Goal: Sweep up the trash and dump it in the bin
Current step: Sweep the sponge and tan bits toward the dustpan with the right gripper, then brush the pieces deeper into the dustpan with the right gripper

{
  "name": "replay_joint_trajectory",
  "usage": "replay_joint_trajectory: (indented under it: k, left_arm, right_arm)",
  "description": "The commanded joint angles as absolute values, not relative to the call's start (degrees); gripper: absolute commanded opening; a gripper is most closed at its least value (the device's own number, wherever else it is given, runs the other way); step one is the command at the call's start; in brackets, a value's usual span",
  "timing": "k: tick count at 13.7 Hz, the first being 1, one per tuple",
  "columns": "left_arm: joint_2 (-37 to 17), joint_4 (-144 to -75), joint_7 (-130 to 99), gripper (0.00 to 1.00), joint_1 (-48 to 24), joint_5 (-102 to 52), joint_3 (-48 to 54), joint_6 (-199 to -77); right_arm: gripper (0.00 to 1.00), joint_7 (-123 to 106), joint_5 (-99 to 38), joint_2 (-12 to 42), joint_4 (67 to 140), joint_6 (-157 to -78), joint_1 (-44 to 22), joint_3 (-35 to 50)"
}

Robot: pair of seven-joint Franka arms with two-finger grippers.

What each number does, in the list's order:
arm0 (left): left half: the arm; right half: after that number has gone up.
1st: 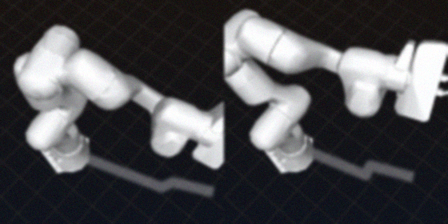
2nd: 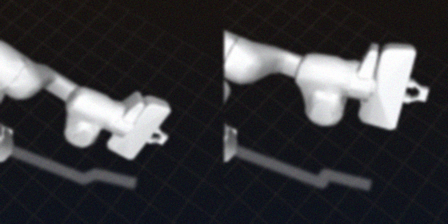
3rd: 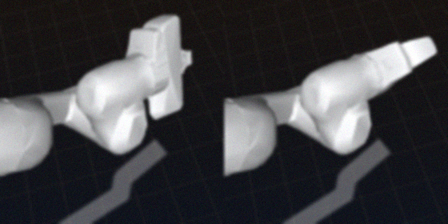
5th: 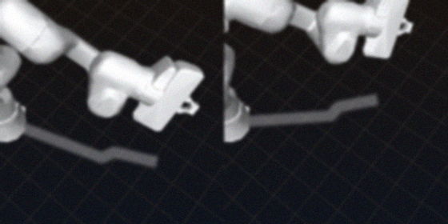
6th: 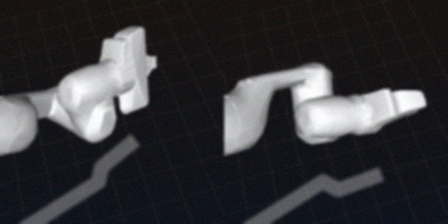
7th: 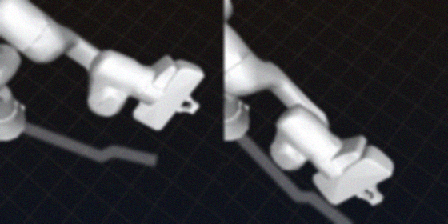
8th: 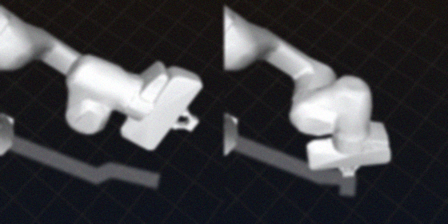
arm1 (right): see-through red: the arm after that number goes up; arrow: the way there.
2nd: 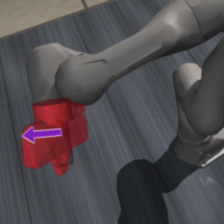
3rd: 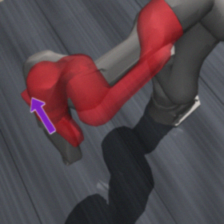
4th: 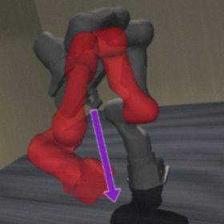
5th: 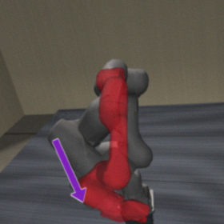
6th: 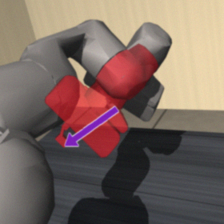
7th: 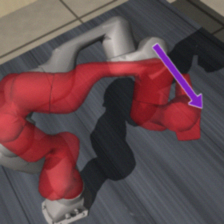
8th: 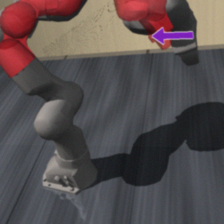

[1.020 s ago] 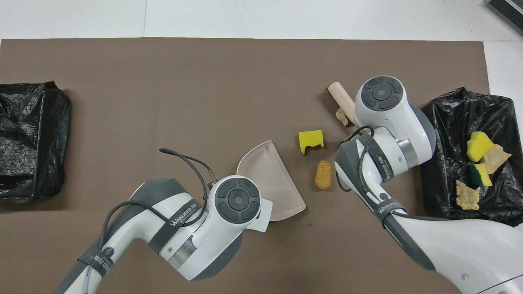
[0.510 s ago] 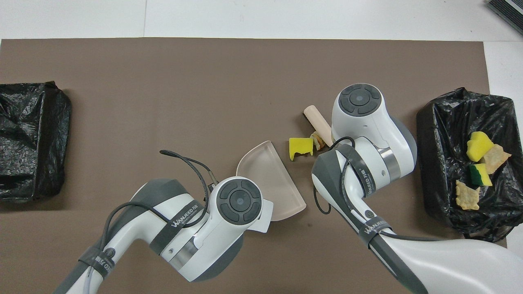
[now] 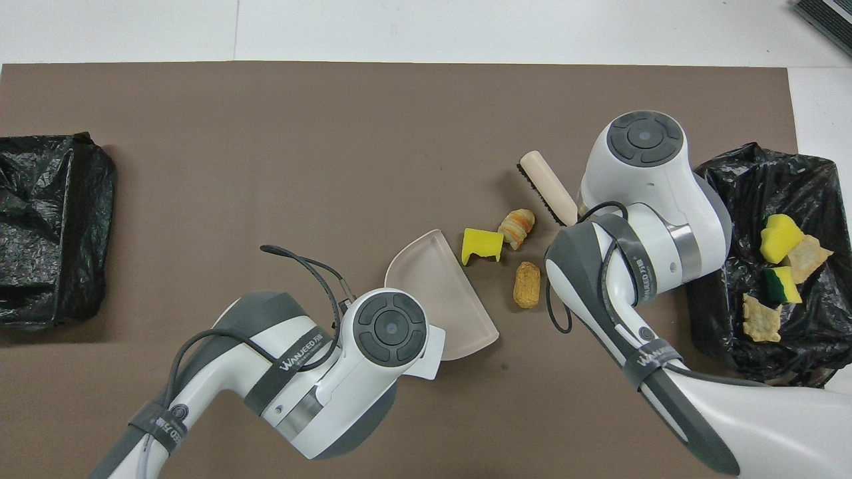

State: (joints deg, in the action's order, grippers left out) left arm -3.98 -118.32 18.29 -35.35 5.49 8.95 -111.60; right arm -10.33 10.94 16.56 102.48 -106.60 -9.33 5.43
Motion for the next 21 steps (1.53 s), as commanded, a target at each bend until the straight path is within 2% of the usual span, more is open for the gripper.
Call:
replay_joint_trajectory:
  k: [1, 6, 12, 16, 17, 19, 21]
  left_arm:
    - [-2.6, -120.0, 17.5, 0.00, -36.2, 5.5, 8.2, -111.4]
    - [-2.6, -120.0, 17.8, 0.00, -36.2, 5.5, 8.2, -111.4]
    - [-2.6, -119.9, 21.2, 0.00, -36.3, 5.5, 8.2, -111.0]
    - [-2.5, -119.9, 21.5, 0.00, -36.4, 5.5, 8.3, -111.1]
    - [-2.5, -120.0, 21.6, 0.00, -36.4, 5.5, 8.3, -111.1]
    - [-2.5, -120.0, 21.6, 0.00, -36.8, 5.5, 8.3, -111.2]
    - [-2.5, -120.0, 22.1, 0.00, -37.4, 5.5, 8.3, -111.3]
  right_arm:
    - [0.00, -7.9, 11.0, 15.4, 107.9, -109.0, -9.7, 6.1]
    - [0.00, 0.4, 6.4, 10.4, 115.8, -109.8, -15.7, 6.5]
    - [0.00, 1.3, -16.0, 9.9, 115.4, -108.7, -20.0, 6.6]
    - [0.00, 0.9, -28.4, 9.9, 114.8, -108.5, -20.2, 6.6]
    - [0.00, 0.5, -27.9, 9.7, 114.0, -108.0, -20.1, 6.4]
    - [0.00, 0.5, -26.2, 8.3, 111.7, -102.2, -18.2, 5.6]
    - [0.00, 1.1, -20.4, 5.6, 110.4, -98.4, -14.1, 5.7]
